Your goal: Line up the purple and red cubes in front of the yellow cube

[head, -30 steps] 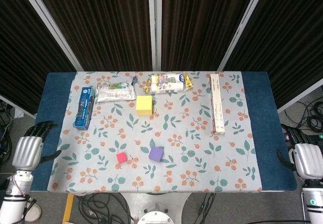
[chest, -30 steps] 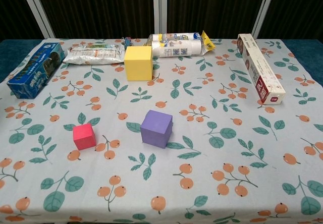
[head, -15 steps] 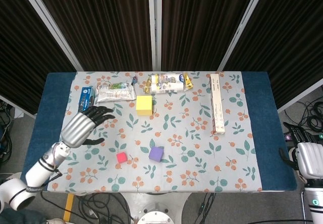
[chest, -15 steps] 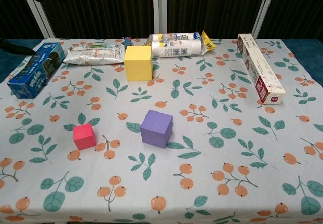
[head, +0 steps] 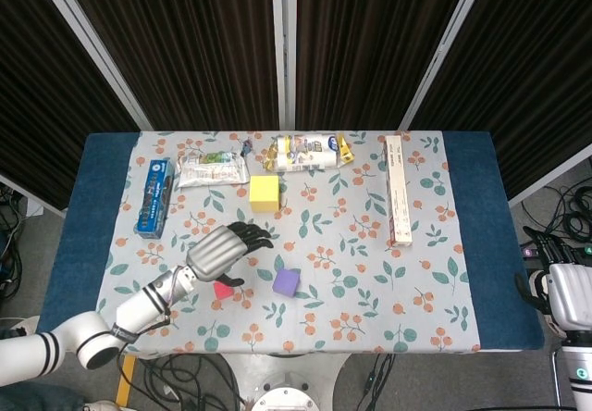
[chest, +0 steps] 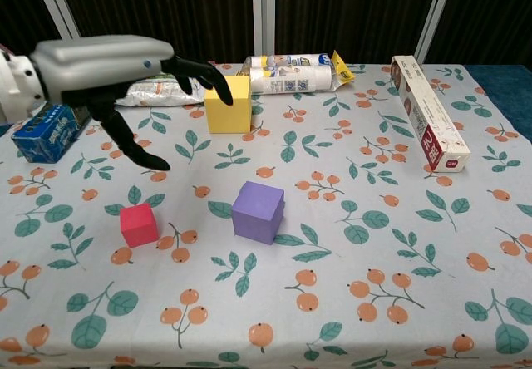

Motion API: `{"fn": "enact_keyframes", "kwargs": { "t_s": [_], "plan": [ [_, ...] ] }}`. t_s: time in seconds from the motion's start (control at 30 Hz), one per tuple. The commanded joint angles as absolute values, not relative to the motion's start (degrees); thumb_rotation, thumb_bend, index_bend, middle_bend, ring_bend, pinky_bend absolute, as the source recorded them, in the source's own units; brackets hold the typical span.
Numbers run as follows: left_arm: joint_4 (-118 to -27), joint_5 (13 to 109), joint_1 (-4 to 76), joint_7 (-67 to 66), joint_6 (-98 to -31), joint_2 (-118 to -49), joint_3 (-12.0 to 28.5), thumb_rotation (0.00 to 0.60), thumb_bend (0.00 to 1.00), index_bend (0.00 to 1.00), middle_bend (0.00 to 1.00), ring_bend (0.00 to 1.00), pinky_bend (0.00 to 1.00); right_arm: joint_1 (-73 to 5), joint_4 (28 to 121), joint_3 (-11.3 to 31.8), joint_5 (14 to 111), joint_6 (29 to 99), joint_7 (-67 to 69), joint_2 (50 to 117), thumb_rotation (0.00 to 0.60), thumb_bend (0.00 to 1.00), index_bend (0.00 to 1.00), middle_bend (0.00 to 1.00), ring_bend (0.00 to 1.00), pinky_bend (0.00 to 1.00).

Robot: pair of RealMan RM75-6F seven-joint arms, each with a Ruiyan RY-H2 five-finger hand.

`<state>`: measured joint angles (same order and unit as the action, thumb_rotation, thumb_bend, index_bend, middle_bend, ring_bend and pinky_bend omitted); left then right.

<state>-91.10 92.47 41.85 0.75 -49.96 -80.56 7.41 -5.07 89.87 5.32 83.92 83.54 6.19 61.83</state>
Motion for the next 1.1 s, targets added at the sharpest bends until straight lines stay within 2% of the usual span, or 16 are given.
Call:
{"fn": "enact_keyframes", "kwargs": {
  "t_s": [0.03, 0.43, 0.8, 0.93, 1.03, 1.1],
  "plan": [
    [-91.8, 89.1, 43.7, -3.0, -47.3, -84.0, 7.3, 0.6, 0.17, 0.3, 0.3, 0.21, 0.26, -5.1, 89.9, 5.3, 83.9, 83.4, 6.2, 61.9, 0.6, 0.29, 0.12, 0.16, 0.13, 0.24],
    [-90.2, 77.2, 46.9, -13.7, -43.9, -92.6, 8.7, 0.6, 0.17, 0.3, 0.3, 0.21, 0.26, -5.2, 89.8, 5.2, 84.2, 83.4, 6.6, 62.3, 0.6, 0.29, 0.12, 0.16, 0.13, 0.24],
    [-84.0, 68.3, 50.3, -23.7, -42.9, -98.7, 8.2, 0.6, 0.17, 0.31, 0.3, 0.21, 0.26, -4.6, 89.2, 4.9, 83.9, 83.8, 7.4, 62.3, 0.6, 0.29, 0.12, 0.16, 0.13, 0.24],
    [-83.6, 65.9, 50.6, -23.2, -42.6, -99.3, 8.3, 0.6, 0.21, 0.38, 0.37, 0.22, 0.24, -4.5, 88.9, 4.9, 83.8, 83.8, 7.9, 62.4, 0.6, 0.29, 0.12, 0.16, 0.13, 0.24],
    [-83.3, 67.3, 50.0, -21.8, -44.7, -100.1, 8.0, 0.6, 0.24, 0.48, 0.48, 0.3, 0.24, -4.5, 88.6, 4.8, 83.9, 83.7, 8.2, 62.6, 0.6, 0.29, 0.11, 0.16, 0.13, 0.24],
    [-82.9, 69.3, 49.9, -21.5, -45.9, -100.2, 7.4, 0.6, 0.26, 0.52, 0.52, 0.33, 0.24, -4.4, 88.5, 4.8, 83.9, 83.7, 8.3, 62.6, 0.6, 0.29, 0.11, 0.16, 0.13, 0.24]
  ]
}}
